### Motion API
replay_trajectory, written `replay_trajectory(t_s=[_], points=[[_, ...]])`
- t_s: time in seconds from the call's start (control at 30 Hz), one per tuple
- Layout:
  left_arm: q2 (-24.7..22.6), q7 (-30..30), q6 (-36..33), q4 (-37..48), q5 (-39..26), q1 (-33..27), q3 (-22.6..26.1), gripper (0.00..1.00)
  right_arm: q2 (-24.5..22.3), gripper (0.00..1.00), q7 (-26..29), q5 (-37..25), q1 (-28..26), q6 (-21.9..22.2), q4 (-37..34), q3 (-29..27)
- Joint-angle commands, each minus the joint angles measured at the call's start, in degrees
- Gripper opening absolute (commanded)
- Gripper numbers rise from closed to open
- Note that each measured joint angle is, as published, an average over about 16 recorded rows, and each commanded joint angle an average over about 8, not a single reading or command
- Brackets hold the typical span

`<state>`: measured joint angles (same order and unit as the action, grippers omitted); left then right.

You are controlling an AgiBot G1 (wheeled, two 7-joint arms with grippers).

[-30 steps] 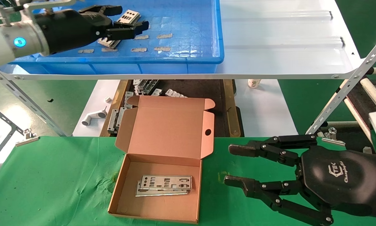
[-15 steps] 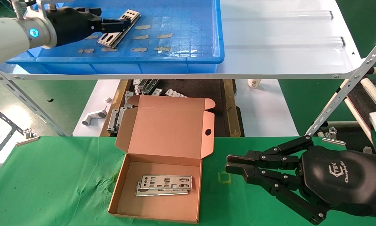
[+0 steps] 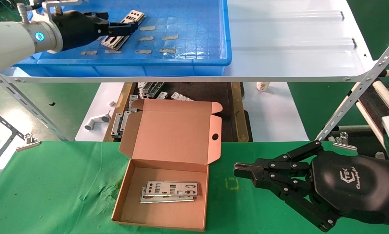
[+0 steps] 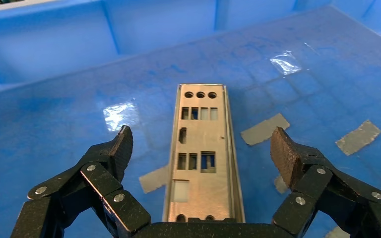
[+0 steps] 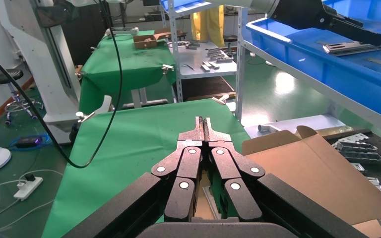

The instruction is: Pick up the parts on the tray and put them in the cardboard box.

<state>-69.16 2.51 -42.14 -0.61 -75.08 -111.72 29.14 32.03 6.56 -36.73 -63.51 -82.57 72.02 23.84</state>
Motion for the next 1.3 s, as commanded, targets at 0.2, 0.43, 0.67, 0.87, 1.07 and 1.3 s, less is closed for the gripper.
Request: replay_trajectory(t_s=[0.2, 0.43, 0.67, 0.87, 1.07, 1.3], points=[[-0.23, 0.16, -0.06, 0.37, 0.29, 0.07, -0.20, 0.07, 0.00, 0.00, 0.00, 0.00, 0.00, 0.00, 0.00, 0.00], [-0.29, -0.07, 0.10, 0.31, 0.59, 0.09, -0.42, 0.00, 0.00, 0.00, 0.00, 0.00, 0.00, 0.00, 0.00, 0.00], [-0.41, -0.38, 0.42, 0.37, 0.68, 0.19, -0.48, 0.00, 0.00, 0.00, 0.00, 0.00, 0.00, 0.00, 0.00, 0.00], [-0.69, -0.46, 0.36, 0.43, 0.75, 0.31, -0.54, 0.00, 0.00, 0.00, 0.00, 0.00, 0.00, 0.00, 0.00, 0.00], [-0.78, -0.48, 0.33, 0.57, 0.71, 0.44, -0.51, 0.00, 0.00, 0.00, 0.00, 0.00, 0.00, 0.00, 0.00, 0.01], [-0.69, -0.50, 0.52, 0.61, 0.69, 0.39, -0.49, 0.00, 0.00, 0.00, 0.00, 0.00, 0.00, 0.00, 0.00, 0.01]])
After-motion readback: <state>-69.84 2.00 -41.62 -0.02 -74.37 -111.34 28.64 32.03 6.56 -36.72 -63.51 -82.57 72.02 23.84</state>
